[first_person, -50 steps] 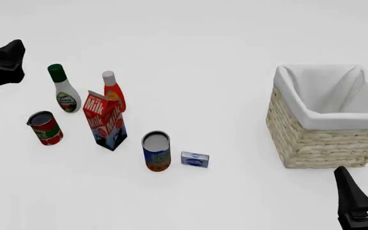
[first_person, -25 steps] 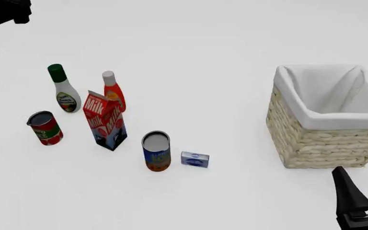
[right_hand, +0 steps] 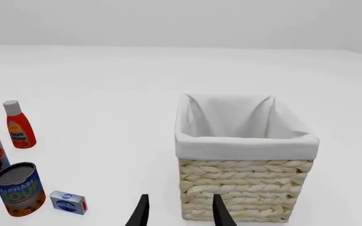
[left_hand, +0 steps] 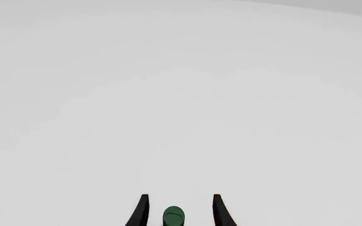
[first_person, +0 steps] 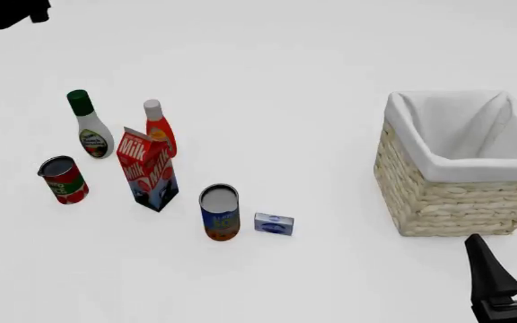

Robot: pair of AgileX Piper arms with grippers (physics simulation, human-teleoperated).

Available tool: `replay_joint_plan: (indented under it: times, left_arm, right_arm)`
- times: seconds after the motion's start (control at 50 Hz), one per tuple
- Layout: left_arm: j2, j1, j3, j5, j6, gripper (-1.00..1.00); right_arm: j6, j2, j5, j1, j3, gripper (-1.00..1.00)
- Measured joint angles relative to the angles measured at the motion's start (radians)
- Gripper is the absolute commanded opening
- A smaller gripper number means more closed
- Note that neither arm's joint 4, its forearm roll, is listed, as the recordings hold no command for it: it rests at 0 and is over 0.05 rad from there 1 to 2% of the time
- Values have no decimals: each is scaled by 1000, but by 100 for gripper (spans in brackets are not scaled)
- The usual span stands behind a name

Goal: Pick the salad dressing and place it in the basket.

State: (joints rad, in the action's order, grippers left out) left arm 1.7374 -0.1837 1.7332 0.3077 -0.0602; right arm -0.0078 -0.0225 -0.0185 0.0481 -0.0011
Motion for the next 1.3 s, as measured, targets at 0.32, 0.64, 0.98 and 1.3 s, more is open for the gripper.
replay_joint_plan:
  times: [0.32, 0.64, 0.98, 1.3]
  left_arm:
    - [140, -52, 105, 36, -24, 100]
    - [220, -71, 114, 21, -5, 100]
    - [280, -72, 106, -3, 18, 100]
    - [309, -46, 95, -23, 5, 100]
  right_arm:
    - [0, 6, 6, 2, 0, 100]
    - [-1, 14, 13, 10, -4, 100]
    - [-4, 16, 20, 18, -12, 100]
    - [-6, 16, 26, 19, -16, 100]
